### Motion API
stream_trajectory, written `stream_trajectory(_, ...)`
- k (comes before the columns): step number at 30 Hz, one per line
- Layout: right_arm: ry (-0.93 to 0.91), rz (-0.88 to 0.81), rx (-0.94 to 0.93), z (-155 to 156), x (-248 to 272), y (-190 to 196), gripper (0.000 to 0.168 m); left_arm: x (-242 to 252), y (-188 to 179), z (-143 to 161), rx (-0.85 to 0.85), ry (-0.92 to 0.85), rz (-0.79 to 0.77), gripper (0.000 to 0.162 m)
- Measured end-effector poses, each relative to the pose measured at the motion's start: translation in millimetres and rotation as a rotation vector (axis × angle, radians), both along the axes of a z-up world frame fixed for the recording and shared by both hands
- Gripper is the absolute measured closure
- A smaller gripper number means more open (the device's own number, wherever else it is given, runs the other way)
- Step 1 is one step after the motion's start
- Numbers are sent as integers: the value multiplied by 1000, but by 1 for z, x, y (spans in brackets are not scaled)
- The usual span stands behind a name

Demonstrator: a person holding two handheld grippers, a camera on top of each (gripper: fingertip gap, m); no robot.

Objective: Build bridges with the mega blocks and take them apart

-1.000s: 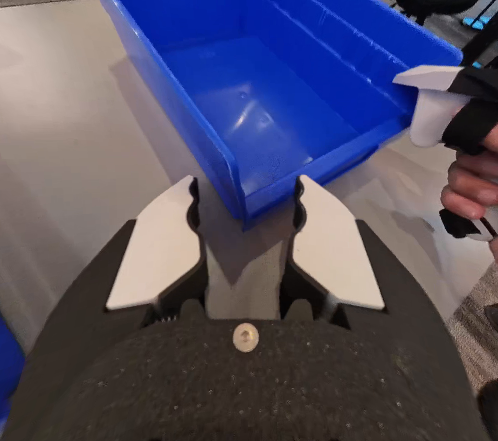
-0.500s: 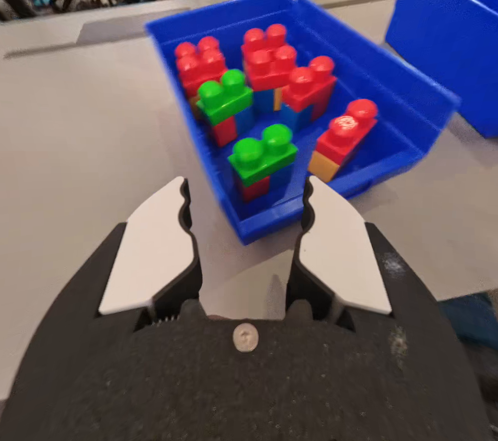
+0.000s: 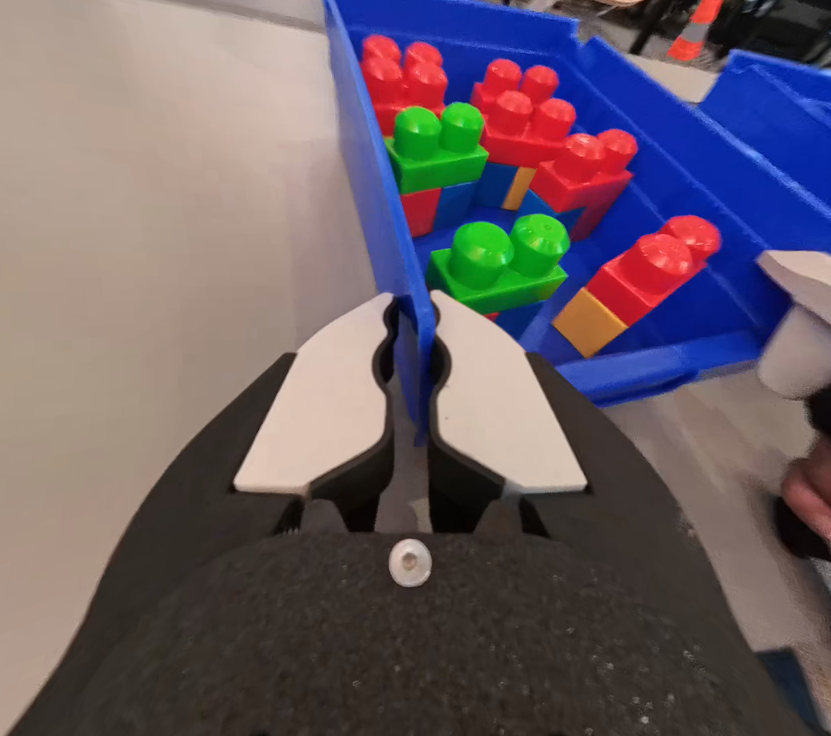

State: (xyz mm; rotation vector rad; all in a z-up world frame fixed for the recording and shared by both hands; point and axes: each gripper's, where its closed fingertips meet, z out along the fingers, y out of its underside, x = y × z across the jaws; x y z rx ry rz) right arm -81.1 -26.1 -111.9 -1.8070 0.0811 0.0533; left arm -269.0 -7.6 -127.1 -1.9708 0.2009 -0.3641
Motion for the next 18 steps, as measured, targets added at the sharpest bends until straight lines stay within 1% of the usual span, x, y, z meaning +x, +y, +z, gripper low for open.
stream_trajectory(2,11,-38,1,5,-13,-3,165,-14,4,6,27,69,44,159)
stream_trajectory(5,39,-49,31,12,-39,-2,165,-39,10,11,10,46,68,160)
stream_trajectory(8,62,-55,56,22,-70,6,165,-70,17,27,42,73,98,161)
stream_trajectory(11,91,-34,73,37,-106,23,165,-107,30,51,71,109,118,161)
stream_trajectory(14,111,-14,84,53,-146,43,165,-146,51,70,82,139,114,161)
stream_trajectory(16,106,-4,87,57,-174,57,164,-173,65,77,95,155,113,161)
stream_trajectory(18,104,2,79,55,-201,70,164,-200,78,77,100,165,123,161)
